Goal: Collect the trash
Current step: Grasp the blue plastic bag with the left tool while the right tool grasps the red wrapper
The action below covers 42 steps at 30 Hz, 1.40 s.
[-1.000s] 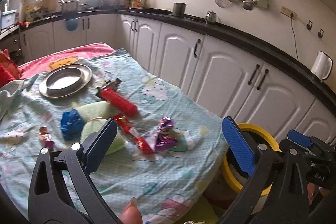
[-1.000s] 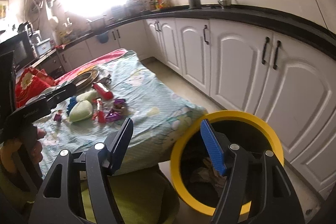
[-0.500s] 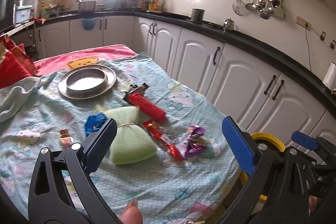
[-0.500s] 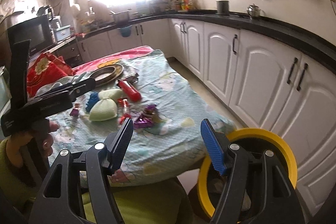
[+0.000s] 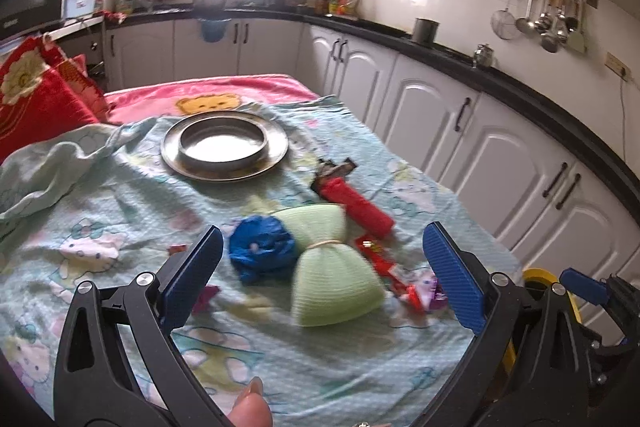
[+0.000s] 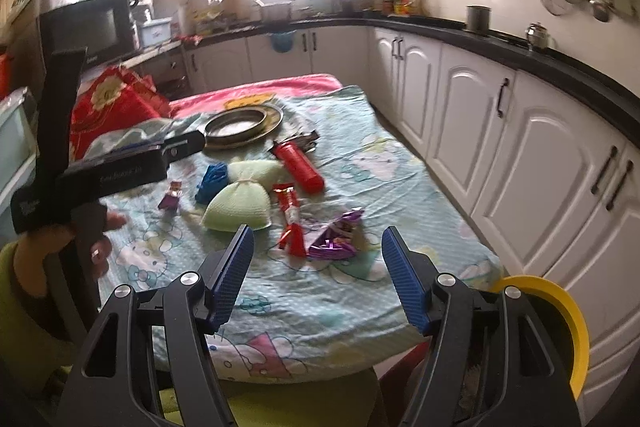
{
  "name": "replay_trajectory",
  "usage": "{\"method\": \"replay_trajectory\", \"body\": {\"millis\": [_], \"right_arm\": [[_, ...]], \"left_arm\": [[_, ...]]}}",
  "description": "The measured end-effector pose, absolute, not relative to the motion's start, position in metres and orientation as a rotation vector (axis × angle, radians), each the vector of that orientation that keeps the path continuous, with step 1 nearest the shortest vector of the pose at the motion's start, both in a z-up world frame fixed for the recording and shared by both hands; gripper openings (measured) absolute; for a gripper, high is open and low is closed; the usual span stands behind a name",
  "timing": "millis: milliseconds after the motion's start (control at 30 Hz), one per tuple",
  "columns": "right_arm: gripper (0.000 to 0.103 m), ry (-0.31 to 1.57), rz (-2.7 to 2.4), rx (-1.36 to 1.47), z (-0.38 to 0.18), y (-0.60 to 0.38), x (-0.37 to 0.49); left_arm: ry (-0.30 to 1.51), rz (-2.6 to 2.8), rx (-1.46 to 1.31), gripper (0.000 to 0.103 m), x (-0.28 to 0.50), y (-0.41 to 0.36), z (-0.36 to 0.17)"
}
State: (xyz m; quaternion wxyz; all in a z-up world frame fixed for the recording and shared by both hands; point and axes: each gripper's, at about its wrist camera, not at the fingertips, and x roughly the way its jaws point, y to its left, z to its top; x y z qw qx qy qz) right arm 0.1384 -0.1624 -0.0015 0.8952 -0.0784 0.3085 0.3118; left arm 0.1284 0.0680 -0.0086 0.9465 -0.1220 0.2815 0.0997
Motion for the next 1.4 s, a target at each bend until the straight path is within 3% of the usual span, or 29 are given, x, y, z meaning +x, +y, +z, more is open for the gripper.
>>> {"method": "replay_trajectory", "body": {"millis": [400,600,767,1100,1300,1400], "right_arm": [[0.051,0.737,0.713,-0.270,-0.042,-0.110,0.161],[0.044,0.771,0.700,-0.294,-0.060,-0.099,0.176],[0.039,0.792,0.695,-0.312,-0.071,-0.088,0.187],[0.029,0.831,0.695,-0.334,-0.090,-0.075,0.197],[0.017,0.853,0.690,-0.331,-0.098,-0.073,0.201],[0.012,0.857,0.687,-0.322,-0.099,-0.075,0.201]], "left_arm": [[0.649,0.248,-0.298,0.091,0.135,0.109,-0.035],[0.688,0.232,-0.294,0.067,0.148,0.112,-0.046],[0.737,0.217,-0.300,0.054,0.158,0.113,-0.057],[0.780,0.207,-0.340,0.046,0.166,0.122,-0.070],[0.806,0.205,-0.352,0.045,0.171,0.124,-0.078],[0.823,0.195,-0.362,0.037,0.174,0.125,-0.083]]}}
